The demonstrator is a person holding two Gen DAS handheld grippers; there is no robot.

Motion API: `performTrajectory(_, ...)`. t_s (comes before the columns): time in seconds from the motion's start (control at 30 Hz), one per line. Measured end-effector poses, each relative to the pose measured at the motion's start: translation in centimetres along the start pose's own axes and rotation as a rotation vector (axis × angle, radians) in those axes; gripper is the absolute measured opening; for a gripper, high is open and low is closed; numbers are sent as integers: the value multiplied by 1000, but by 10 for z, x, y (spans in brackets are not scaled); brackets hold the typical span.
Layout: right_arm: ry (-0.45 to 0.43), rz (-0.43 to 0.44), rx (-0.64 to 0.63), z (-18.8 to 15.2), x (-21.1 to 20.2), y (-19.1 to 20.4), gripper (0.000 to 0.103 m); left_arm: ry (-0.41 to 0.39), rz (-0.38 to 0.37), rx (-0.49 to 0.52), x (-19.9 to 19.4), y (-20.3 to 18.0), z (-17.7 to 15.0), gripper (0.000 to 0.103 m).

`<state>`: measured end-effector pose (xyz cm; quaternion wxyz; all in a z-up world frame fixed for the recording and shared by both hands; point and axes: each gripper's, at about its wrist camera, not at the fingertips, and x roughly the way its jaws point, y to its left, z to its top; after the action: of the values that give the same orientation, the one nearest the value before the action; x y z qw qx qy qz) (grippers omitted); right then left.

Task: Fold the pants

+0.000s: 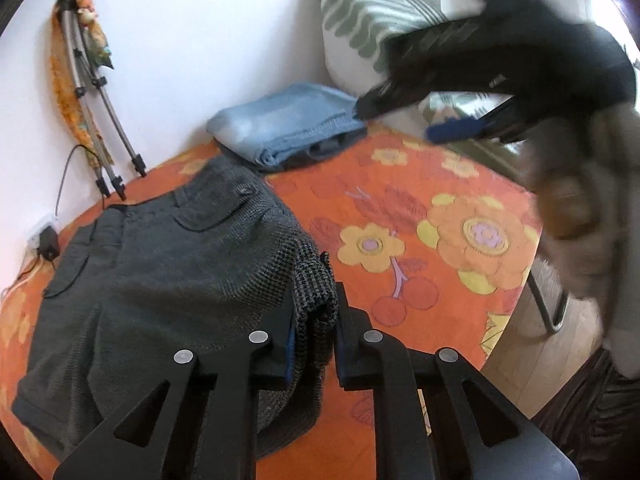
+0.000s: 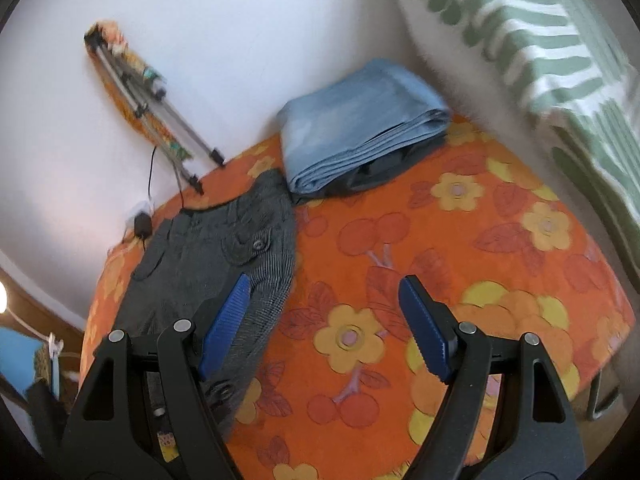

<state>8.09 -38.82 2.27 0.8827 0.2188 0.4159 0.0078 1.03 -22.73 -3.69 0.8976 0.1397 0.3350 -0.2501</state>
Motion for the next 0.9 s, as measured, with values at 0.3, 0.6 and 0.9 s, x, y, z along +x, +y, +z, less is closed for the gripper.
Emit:
performTrajectory(0.3,179,100,1,48,116,23,80,-23,-37,-68,-21,21,10,13)
performTrajectory(0.6,271,176,134,73,205,29,80,-27,-77,-106,-33,40,4,12)
performTrajectory(0.9,306,138,105,82,227,54,40,-30,-101,-130,-38,51,-1,12)
